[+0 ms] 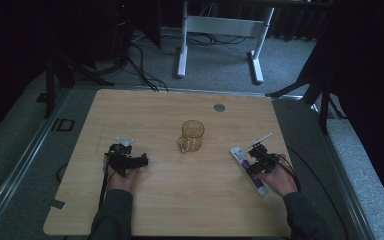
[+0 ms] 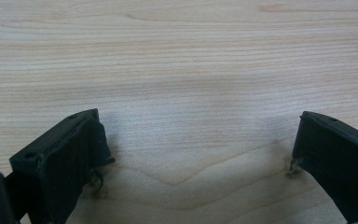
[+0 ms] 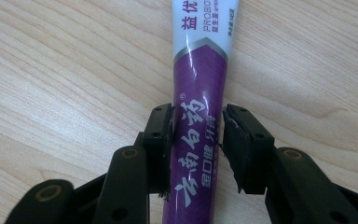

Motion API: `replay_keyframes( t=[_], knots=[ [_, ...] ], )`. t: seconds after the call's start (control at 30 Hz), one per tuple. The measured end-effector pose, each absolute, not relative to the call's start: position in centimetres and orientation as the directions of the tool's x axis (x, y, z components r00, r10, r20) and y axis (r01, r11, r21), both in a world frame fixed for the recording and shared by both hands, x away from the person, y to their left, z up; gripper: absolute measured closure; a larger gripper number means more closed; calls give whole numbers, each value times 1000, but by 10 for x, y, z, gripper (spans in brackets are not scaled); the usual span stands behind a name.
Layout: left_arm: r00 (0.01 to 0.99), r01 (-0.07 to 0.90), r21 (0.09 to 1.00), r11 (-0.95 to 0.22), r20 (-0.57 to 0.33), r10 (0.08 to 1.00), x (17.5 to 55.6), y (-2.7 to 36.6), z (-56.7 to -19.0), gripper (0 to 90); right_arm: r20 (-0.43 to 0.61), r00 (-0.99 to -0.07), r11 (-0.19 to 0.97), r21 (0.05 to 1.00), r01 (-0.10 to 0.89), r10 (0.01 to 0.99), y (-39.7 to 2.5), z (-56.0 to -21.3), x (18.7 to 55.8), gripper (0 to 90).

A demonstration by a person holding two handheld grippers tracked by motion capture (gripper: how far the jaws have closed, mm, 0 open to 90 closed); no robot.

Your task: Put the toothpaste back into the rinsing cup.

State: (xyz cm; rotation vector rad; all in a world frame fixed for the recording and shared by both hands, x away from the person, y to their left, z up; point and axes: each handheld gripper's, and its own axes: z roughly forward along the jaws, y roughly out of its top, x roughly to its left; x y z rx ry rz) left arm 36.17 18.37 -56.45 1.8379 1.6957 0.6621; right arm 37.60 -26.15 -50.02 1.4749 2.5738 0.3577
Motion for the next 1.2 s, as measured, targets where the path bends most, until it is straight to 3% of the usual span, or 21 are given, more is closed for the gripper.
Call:
replay_keyframes(
  t=[1.2],
  knots=[
    [86,727,685,-57,-8,996,362,184,-565,15,16,-528,517,172,838,849,-256,-505,393,594]
  ],
)
